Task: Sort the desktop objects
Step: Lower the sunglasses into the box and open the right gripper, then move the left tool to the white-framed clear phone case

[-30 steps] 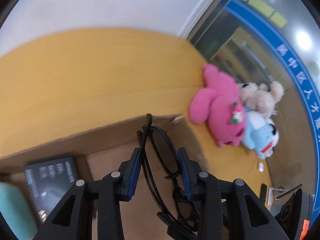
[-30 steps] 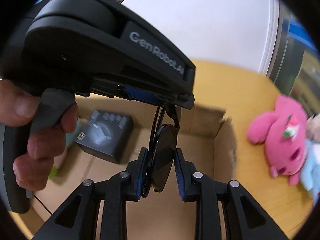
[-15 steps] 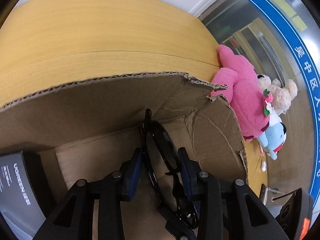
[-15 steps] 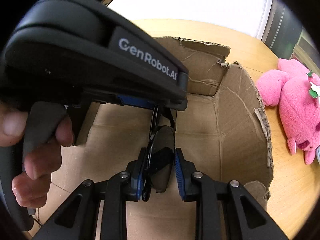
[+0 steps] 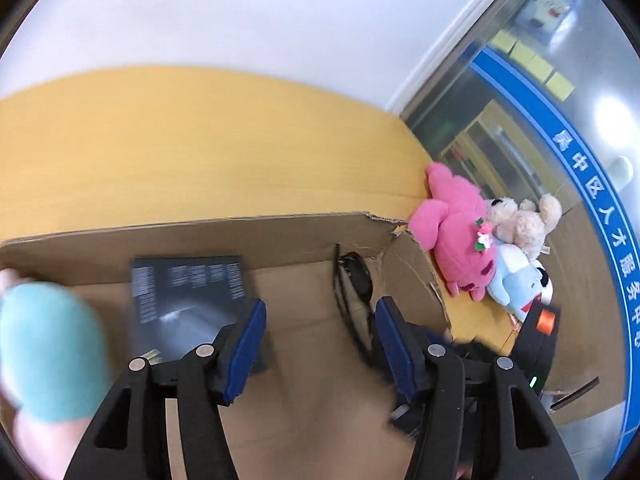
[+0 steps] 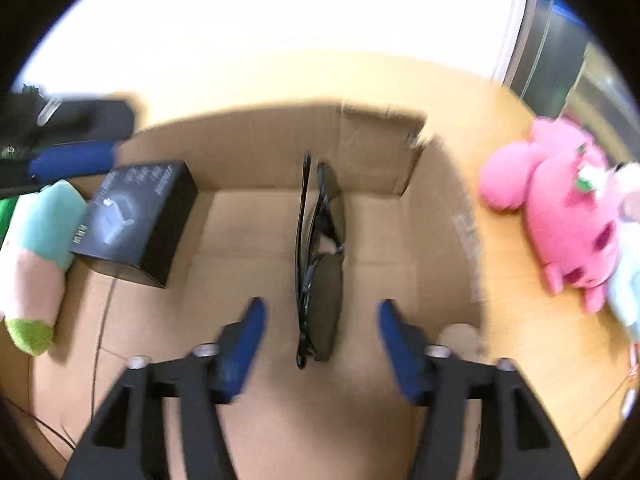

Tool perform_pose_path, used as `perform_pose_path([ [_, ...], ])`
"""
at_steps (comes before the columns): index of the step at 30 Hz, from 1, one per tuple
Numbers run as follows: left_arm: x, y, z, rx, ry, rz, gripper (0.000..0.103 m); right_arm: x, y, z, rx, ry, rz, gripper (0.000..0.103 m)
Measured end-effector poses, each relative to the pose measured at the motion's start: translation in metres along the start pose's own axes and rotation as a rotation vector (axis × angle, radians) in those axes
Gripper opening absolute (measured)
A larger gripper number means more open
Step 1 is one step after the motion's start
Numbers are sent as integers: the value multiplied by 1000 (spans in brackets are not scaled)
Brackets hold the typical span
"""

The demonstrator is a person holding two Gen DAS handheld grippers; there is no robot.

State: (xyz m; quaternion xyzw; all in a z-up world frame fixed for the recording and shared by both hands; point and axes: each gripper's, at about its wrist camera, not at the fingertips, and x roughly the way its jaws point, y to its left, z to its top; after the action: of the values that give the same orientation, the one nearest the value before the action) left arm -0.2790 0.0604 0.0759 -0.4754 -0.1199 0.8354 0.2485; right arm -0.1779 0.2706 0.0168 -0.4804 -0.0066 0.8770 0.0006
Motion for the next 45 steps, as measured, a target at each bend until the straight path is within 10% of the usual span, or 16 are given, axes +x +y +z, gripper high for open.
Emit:
perform_pose_path([
  [5, -76, 22, -30, 10, -111, 32, 65, -54, -1, 10, -57, -111, 151, 63],
  [11, -122, 43, -58, -3, -171, 71, 70, -15, 54, 72, -105, 30, 481, 63],
  [19, -130, 58, -77, -6, -153, 75, 70, 81, 27, 75, 45, 225, 430, 63],
  [29, -127, 53, -82, -3, -153, 77, 70, 82, 15, 68, 47, 184, 291, 63],
  [37, -163, 39, -108, 48, -228, 195, 70, -6, 26, 64, 29, 14, 304, 70],
  [45, -240, 25, -183, 121, -308, 329, 83, -144, 49, -15, -190, -190, 328, 79],
])
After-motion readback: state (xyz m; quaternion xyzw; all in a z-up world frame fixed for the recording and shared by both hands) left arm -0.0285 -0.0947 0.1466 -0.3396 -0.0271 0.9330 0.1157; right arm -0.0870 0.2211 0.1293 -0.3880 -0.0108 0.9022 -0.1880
